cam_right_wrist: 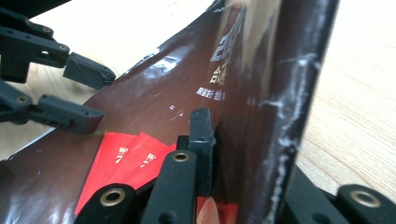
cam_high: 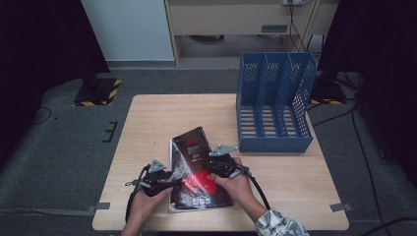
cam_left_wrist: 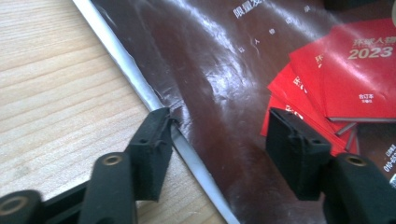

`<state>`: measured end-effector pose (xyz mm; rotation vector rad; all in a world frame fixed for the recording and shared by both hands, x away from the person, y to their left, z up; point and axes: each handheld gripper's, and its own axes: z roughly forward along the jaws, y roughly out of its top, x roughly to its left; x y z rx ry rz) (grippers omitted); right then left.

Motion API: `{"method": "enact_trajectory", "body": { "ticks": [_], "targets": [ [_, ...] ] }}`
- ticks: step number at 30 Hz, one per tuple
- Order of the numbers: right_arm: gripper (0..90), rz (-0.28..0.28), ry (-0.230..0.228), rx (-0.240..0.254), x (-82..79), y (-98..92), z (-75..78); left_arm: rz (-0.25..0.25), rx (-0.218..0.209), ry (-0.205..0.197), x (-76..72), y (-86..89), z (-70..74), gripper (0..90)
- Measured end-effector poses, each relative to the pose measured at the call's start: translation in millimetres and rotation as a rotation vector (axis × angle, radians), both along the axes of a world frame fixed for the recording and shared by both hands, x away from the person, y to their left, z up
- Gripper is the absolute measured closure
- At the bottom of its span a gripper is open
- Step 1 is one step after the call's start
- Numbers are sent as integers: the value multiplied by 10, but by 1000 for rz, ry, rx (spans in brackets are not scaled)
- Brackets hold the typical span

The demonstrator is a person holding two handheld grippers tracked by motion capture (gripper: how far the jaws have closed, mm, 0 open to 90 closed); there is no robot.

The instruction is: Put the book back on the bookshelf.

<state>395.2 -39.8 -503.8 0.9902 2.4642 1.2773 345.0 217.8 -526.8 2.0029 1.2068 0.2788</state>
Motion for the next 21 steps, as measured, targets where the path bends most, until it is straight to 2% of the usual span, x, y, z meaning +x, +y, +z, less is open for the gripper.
{"method": "enact_trajectory", "body": {
  "ticks": [1,5,10,18,20,21],
  "targets": [
    [784,12,10,-6,7,5,8,-2,1,0,0,0,0,431],
    [766,27,14,-31,10,22,13,-10,20,-10,-5,-24,0,425],
    [725,47,35,-37,38,40,6,-16,23,-15,-5,-22,-3,424],
    [547,123,103,-51,92,64,21,-24,32,-21,-4,-29,-3,423],
    [544,137,127,-82,100,79,9,-23,31,-22,-2,-30,-4,421],
    [573,134,120,-89,102,79,4,-23,32,-22,-2,-30,-4,420]
  ]
}}
